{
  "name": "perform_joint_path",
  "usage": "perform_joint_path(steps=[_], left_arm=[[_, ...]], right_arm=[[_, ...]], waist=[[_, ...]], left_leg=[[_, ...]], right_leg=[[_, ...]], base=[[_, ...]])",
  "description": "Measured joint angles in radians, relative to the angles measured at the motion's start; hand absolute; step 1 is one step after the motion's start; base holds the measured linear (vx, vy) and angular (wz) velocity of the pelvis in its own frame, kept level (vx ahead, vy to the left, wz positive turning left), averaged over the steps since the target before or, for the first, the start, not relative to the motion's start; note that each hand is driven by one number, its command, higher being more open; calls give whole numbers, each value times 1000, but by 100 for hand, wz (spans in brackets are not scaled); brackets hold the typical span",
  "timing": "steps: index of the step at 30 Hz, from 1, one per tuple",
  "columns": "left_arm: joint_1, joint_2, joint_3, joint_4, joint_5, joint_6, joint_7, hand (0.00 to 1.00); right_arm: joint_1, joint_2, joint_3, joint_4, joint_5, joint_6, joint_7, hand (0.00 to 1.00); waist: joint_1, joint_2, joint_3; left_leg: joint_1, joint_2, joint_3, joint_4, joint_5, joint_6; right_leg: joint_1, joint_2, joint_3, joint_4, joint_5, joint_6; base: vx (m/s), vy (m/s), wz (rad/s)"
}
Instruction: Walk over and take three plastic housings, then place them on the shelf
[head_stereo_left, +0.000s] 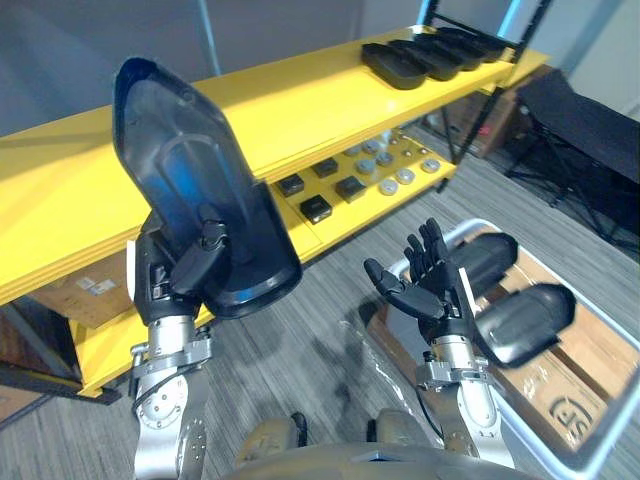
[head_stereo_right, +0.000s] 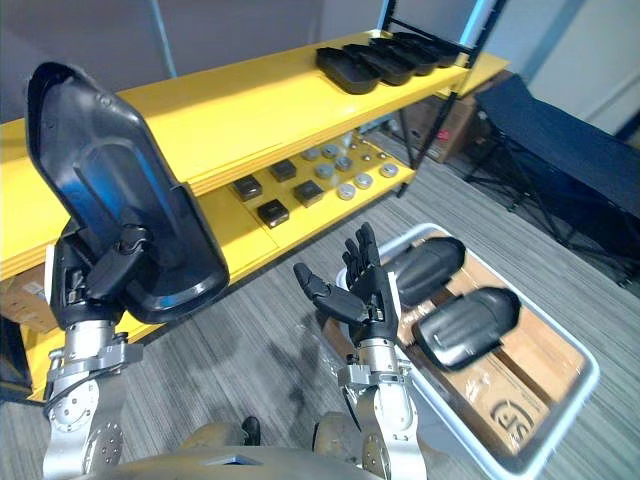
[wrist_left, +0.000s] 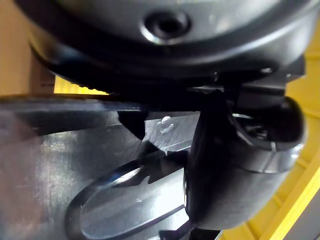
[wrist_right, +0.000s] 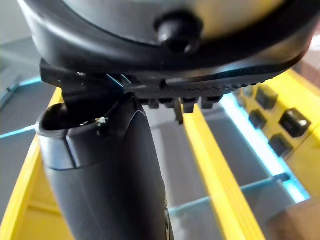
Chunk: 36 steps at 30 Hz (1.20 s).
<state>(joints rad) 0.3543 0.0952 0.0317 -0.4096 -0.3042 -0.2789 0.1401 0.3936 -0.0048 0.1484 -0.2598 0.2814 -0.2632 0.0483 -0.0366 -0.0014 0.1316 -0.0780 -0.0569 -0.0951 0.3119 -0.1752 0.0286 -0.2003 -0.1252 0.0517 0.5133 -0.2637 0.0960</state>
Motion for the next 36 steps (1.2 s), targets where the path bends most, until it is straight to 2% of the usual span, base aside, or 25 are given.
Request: perform_joint_path(steps=[1, 2, 3, 4, 5, 6, 7, 9, 10, 14, 18, 24, 28, 29, 31, 33, 36], left_arm=[[9, 0, -7, -7, 0, 0, 5, 0], [20, 0, -8, -18, 0, 0, 10, 0], [34, -2, -4, -35, -2, -5, 13, 0], [38, -15, -5, -32, -8, -7, 13, 0], [46, -27, -20, -32, -20, -8, 4, 0], [45, -46, -41, -27, -21, -8, -10, 0], [46, -56, -52, -26, -21, -8, -16, 0], [37, -59, -67, -26, -21, -9, -46, 0], [32, -57, -68, -26, -21, -9, -50, 0], [-12, -56, -74, -8, -7, -8, -53, 0], [-10, -49, -111, 14, 1, -3, -56, 0], [2, -47, -140, 14, 6, -1, -53, 0], [8, -44, -134, 14, 38, -1, -36, 0], [8, -44, -132, 14, 37, -1, -36, 0], [8, -45, -133, 14, 37, -1, -41, 0], [8, -50, -132, 14, 32, -4, -46, 0], [9, -50, -130, 13, 23, -4, -49, 0]], right_arm=[[7, -5, 6, -40, -2, -15, -4, 100], [5, -12, 14, -67, -2, -21, -14, 100], [-3, -24, 19, -95, -4, -33, -23, 100], [-16, -36, 13, -96, -4, -37, -29, 100], [-31, -60, 3, -112, -2, -39, -40, 100], [-57, -85, -32, -112, -1, -42, -58, 100], [-69, -95, -50, -105, -2, -41, -66, 100], [-108, -100, -97, -67, -1, -32, -97, 100], [-113, -97, -101, -59, -1, -30, -102, 100], [-112, -64, -122, -46, 0, -20, -105, 100], [-69, -31, -137, -47, 6, -14, -103, 100], [0, 8, -110, -47, 62, -9, -51, 100], [17, 5, -96, -47, 91, -5, -24, 100], [19, 3, -96, -47, 92, -5, -21, 100], [19, -3, -94, -47, 87, -4, -20, 100], [16, -23, -89, -45, 86, -4, -33, 100], [2, -37, -69, -25, 85, -4, -48, 100]], waist=[[8, -12, -9], [13, -27, -27], [29, -53, -55], [34, -41, -67], [31, -18, -86], [32, 13, -99], [34, 25, -106], [39, 49, -117], [38, 49, -117], [31, 31, -107], [29, 19, -106], [27, 15, -104], [33, 14, -94], [32, 16, -90], [40, 28, -77], [66, 40, -79], [70, 33, -76]], left_leg=[[22, -9, -29, -2, -11, -18], [29, -15, -47, -2, -26, -38], [29, -8, -39, 2, -62, -57], [27, 47, 15, 12, -81, -51], [21, 156, 158, 15, -89, -64], [30, 211, 232, -25, -31, -87], [43, 219, 255, -61, 0, -122], [93, 200, 251, -170, 55, -138], [100, 199, 250, -181, 59, -138], [119, 194, 256, -223, 74, -142], [142, 190, 269, -249, 80, -142], [152, 193, 283, -237, 78, -140], [61, 211, 270, -58, 37, -90], [48, 215, 268, -33, 35, -87], [52, 220, 260, -29, 34, -86], [77, 216, 247, -79, 41, -95], [110, 209, 259, -113, 49, -104]], right_leg=[[29, -21, -9, -80, 24, 16], [58, -40, -39, -147, 67, 0], [95, -65, -82, -215, 163, 34], [116, -44, -115, -229, 168, 19], [151, -29, -175, -274, 166, 9], [173, -24, -217, -298, 164, 5], [180, -24, -229, -307, 164, 4], [205, -29, -243, -332, 164, 4], [211, -28, -243, -339, 164, 4], [219, -26, -241, -361, 164, 4], [231, -28, -232, -374, 172, 4], [252, -20, -213, -398, 175, 7], [260, -4, -228, -394, 162, -12], [264, -4, -236, -394, 161, -13], [274, -1, -244, -390, 159, -17], [256, 9, -229, -372, 158, -19], [247, 7, -199, -362, 158, -18]], base=[[259, -227, 81], [353, -333, 86], [246, -275, 63], [313, -409, 87], [262, -313, 101], [203, -234, 103], [178, -57, 71], [153, -27, 34], [108, -19, 12], [62, -1, -1], [21, 20, -5], [-35, -8, -7], [-78, -53, 14], [-119, -41, 31], [-112, -18, 18], [-84, -29, -8], [-79, 11, -27]])
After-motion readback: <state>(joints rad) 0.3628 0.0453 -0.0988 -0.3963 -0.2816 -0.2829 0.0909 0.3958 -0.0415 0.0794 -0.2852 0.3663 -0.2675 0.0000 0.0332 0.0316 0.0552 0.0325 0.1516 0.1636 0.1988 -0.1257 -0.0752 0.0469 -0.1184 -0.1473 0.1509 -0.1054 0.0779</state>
